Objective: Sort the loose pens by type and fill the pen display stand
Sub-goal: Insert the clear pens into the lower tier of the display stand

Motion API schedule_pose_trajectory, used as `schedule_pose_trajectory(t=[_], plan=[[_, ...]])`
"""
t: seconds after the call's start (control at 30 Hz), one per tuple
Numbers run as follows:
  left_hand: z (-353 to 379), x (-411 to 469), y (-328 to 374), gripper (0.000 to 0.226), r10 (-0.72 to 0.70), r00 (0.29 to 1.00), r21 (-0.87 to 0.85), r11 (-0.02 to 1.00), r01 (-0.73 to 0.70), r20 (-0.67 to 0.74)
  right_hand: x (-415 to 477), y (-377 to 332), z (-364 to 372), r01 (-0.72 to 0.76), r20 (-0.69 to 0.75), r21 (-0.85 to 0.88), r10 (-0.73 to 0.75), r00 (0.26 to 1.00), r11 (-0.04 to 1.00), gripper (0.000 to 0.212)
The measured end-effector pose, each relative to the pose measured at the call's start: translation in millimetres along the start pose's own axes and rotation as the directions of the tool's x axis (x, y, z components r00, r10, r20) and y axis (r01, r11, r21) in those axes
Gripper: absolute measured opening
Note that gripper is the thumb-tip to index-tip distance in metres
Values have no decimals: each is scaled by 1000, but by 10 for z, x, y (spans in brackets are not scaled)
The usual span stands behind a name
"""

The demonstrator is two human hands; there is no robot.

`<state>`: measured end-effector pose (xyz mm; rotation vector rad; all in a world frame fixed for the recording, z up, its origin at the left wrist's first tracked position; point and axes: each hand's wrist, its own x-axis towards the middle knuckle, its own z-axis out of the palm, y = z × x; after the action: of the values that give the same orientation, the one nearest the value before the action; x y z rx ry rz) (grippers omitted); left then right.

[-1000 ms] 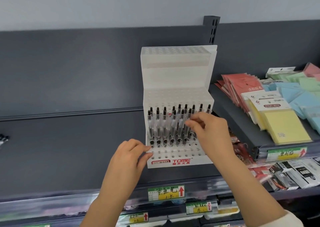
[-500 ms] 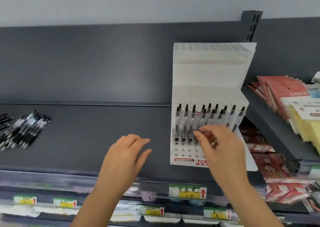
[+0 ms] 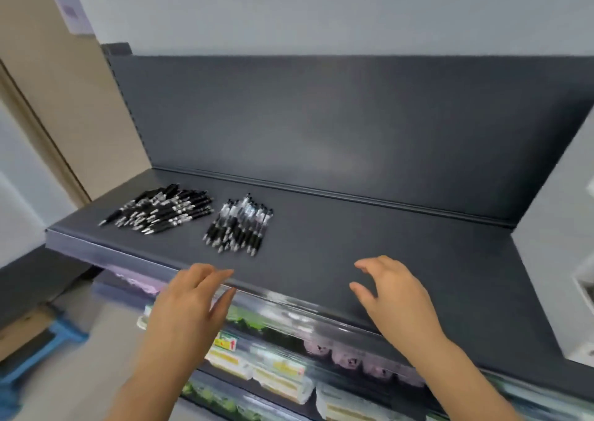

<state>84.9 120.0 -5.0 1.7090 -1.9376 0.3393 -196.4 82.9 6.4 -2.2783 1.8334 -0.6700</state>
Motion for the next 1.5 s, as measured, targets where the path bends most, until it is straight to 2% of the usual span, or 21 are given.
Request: schedule_pose_trajectory(t=[0.17, 0.37, 0.47, 0.63, 0.77, 0.93, 1.07, 1.13, 1.27, 1.5], plan=[[-224, 19, -781, 42, -34, 999, 37, 999, 33, 29, 410, -670, 369, 19, 44, 14, -20, 999, 1000, 41], [-101, 209, -1300, 40, -40, 993, 83, 996, 31, 115, 832, -1050, 640, 49, 84, -36, -46, 995, 998, 41], [18, 352, -1429, 24, -50, 986, 89, 995, 36, 159, 1043, -1138, 746, 73, 95, -41, -69, 993, 997, 41], [230, 686, -1487, 32, -42, 967, 70, 997, 25, 249, 1367, -1195, 913, 70, 101, 0, -70, 992, 998, 42], [469, 1041, -1503, 25, -4, 959, 59, 998, -14, 283, 1574, -1226, 1033, 13, 107, 45, -18, 994, 999, 42], [766, 1358, -1515, 54, -27, 927, 78, 997, -3, 373, 1729, -1230, 1178, -121, 206, 40, 110, 972, 992, 59], [955, 1473, -1519, 103, -74, 902, 28, 997, 69, 426, 1759, -1261, 1227, -219, 243, 40, 203, 948, 975, 73], [992, 1547, -1486, 112, -72, 885, -27, 995, 95, 460, 1774, -1296, 1244, -286, 266, 48, 264, 927, 957, 78], [1020, 1673, -1442, 82, -25, 836, -194, 969, 156, 548, 1816, -1400, 1252, -408, 278, 36, 383, 881, 912, 85], [1119, 1777, -1562, 62, 59, 771, -377, 894, 241, 634, 1897, -1629, 1276, -581, 268, 4, 559, 785, 814, 88]])
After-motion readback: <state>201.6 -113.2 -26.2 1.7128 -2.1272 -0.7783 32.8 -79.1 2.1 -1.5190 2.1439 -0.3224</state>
